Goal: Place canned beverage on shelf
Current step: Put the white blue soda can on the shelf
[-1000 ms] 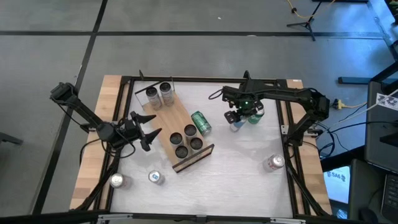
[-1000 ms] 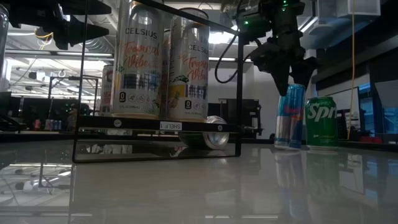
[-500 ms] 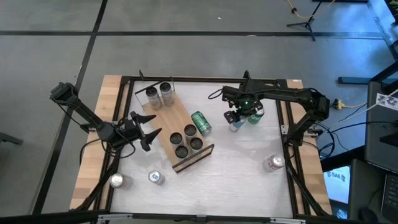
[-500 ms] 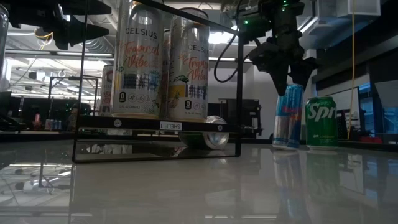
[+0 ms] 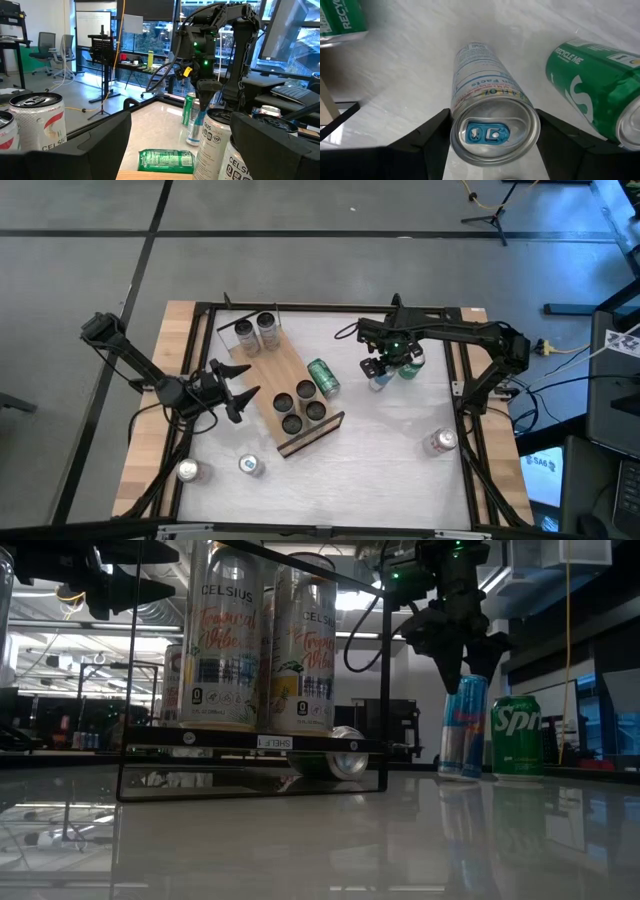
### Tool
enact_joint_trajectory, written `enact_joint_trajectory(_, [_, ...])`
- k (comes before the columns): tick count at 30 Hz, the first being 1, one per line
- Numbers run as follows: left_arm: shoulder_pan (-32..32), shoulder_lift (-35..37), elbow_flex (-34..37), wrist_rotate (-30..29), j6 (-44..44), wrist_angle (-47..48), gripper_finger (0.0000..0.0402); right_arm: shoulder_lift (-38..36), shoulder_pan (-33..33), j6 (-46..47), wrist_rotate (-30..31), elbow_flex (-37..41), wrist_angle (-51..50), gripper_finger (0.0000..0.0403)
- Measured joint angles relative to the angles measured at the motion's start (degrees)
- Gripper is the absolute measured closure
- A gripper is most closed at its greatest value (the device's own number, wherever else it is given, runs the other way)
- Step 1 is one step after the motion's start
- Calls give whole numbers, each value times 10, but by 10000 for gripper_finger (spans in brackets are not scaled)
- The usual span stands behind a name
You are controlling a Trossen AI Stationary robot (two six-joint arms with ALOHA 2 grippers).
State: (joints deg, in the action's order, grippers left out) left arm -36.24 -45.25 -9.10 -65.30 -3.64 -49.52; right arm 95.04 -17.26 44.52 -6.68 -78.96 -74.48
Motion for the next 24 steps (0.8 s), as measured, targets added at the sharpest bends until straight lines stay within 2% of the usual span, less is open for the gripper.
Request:
enact_joint_trajectory(6, [0, 0, 0, 0, 0, 0, 69, 0, 0, 0, 0, 0, 1, 149])
enact_joint_trajectory(16, [0, 0, 0, 0, 0, 0, 69, 1, 0, 0, -5, 1, 3, 47])
enact_joint_trajectory(20, [0, 0, 0, 0, 0, 0, 69, 1, 0, 1, -5, 1, 1, 29])
enact_joint_trajectory(24, [0, 0, 0, 0, 0, 0, 69, 1, 0, 1, -5, 1, 1, 27])
